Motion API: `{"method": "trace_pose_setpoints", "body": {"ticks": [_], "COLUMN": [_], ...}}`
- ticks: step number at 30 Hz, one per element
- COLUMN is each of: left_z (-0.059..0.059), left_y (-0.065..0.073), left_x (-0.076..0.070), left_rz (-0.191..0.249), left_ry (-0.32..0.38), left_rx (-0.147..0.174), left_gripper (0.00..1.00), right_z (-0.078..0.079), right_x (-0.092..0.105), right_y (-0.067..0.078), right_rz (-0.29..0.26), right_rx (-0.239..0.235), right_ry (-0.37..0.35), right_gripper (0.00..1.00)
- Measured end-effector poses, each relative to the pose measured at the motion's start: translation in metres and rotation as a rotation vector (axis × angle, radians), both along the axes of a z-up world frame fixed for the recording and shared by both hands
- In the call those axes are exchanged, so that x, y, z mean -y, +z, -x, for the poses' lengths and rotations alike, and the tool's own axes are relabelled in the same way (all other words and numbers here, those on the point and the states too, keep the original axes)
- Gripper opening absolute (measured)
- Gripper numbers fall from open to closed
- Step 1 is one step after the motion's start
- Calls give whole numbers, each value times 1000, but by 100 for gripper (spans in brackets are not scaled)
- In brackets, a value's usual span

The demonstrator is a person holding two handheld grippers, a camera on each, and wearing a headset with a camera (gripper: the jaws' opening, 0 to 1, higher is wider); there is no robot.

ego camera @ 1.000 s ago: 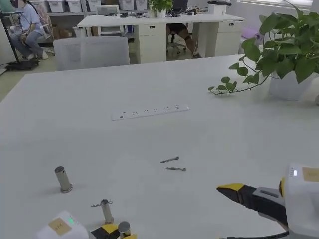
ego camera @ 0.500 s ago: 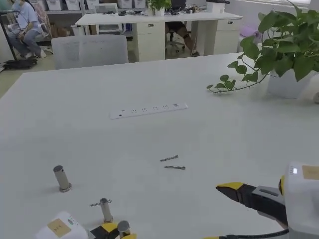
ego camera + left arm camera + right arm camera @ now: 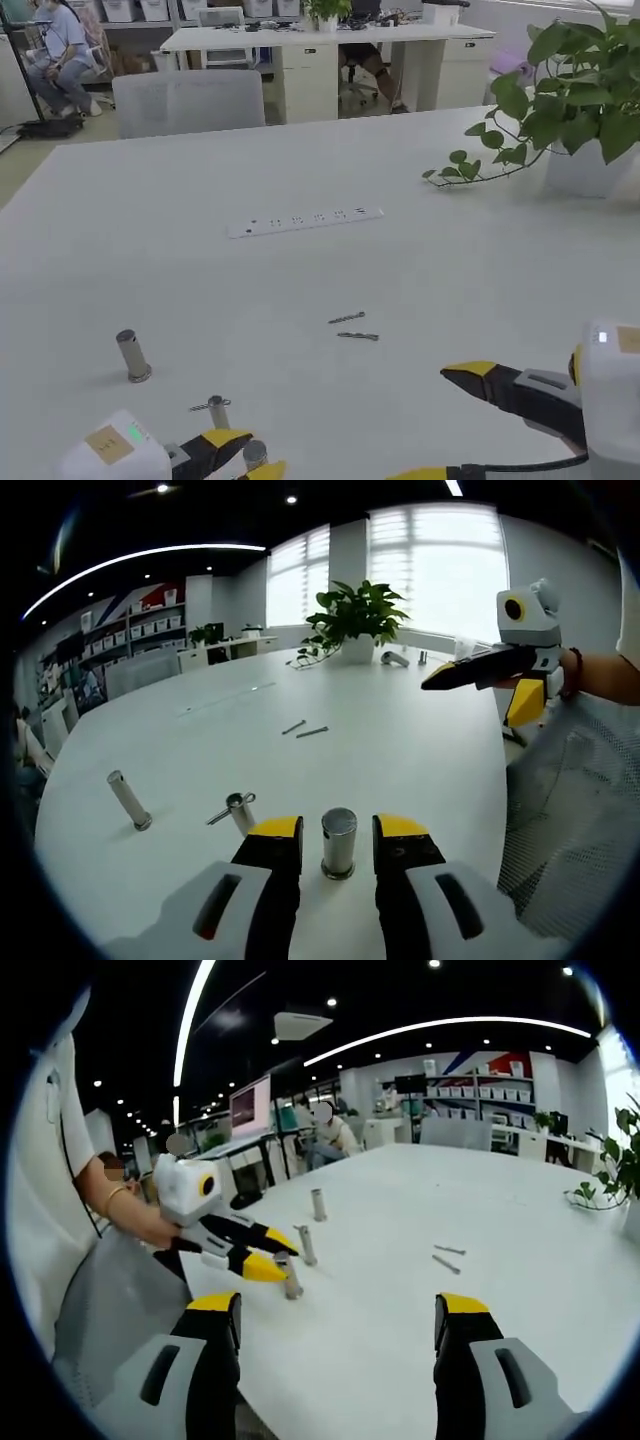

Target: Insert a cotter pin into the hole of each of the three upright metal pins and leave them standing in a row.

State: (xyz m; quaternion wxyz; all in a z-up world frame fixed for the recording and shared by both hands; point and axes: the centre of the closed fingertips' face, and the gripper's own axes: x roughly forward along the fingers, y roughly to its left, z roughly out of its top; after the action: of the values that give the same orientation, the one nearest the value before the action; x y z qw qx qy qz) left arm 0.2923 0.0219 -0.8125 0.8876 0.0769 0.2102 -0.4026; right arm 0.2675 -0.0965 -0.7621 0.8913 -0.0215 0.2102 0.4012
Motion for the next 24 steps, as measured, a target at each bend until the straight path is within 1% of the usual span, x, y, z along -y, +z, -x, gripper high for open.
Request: {"method": "trace_pose_setpoints", "body": {"ticks": [2,4,5,6,9,10,11,12,13,15,21,22,24], "left_z": [0,1,2,2,6,7,8,10,11,13,20,21,22], "left_y": [3,7,7,7,10,12,13,15,15,16,21,23,24], "left_x": [-4,-7,-9,-11,-15,-18,-19,-20,-21,-24,-30,-31,-32], "left_rz": [7,27,35,33,29,34,42,56,61,68,59,66,78], "left_ry": [5,18,31,30,27,31,32,36,38,43,32,34,40], "left_rx": [4,1,-18,-21,-14,-24,-27,-37,-40,-60,-54,-53,-62], "left_gripper": [27,30,33,35,38,40,42,44,46,51,60,62,64], "right_z": [-2,-5,-6,-7,-12,-13,-15,-17,-20,-24,-37,-40,-44], "right_x": [1,3,3,4,7,8,9,10,12,14,18,18,18], "right_y": [1,3,4,5,7,8,8,8,9,8,4,3,0], "right_rz": [5,17,20,22,20,22,32,39,43,52,93,101,118], "right_rx": [-1,2,3,2,-4,-6,-8,-8,-10,-19,-34,-36,-46], "right_ry": [2,5,5,6,5,7,10,10,10,13,36,43,58], "right_gripper": [80,80,80,80,80,79,79,78,77,75,72,72,71]}}
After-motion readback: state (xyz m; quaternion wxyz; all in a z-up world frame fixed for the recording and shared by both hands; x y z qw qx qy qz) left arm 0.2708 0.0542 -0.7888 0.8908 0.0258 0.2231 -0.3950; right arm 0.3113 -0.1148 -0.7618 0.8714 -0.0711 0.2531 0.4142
